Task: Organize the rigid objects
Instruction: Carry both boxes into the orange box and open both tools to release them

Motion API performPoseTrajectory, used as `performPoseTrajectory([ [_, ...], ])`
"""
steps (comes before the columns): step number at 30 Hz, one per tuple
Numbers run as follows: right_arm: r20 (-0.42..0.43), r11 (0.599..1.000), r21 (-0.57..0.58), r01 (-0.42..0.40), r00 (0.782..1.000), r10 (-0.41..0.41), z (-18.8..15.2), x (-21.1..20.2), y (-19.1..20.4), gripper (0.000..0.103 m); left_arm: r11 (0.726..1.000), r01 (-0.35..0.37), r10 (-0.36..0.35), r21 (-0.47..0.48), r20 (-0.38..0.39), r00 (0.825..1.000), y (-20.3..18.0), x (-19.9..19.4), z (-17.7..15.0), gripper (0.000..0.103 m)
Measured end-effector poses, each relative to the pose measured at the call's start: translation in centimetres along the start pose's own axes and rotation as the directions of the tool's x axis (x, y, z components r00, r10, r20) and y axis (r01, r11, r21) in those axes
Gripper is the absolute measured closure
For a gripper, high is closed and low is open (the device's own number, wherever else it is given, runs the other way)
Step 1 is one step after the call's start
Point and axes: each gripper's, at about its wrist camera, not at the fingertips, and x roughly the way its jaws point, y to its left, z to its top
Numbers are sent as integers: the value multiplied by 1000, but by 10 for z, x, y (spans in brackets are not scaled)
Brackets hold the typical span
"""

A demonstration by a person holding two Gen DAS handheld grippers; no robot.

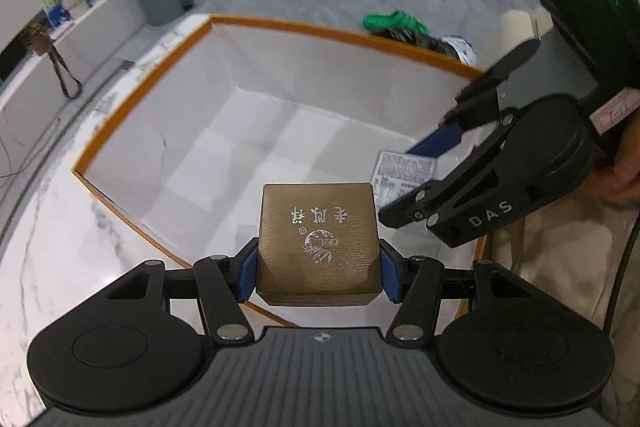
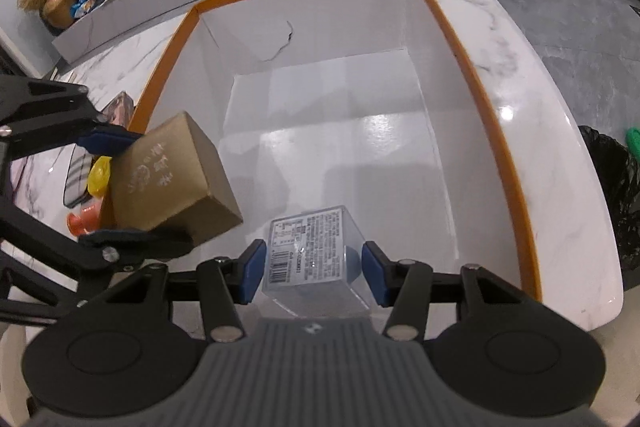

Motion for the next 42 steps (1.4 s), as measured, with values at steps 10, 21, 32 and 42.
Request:
performPoseTrajectory([
  [10,-118,997,-53,-61,992,55,5,18,17,51,997,52,-49,55,-52,997,-4,3,-5,36],
  [21,-198,997,-65,-45,980,31,9,29,18,51,995,35,-31,92,-39,999,-12,4,-11,32],
  [32,-234,998,-55,-43,972,29,18,39,19,52,998,45,-49,49,70,996,-5,-15,-19,23],
  [42,-245,998,-38,-50,969,39,26,46,18,55,998,54,-55,10,118,992,0,-28,-22,22],
])
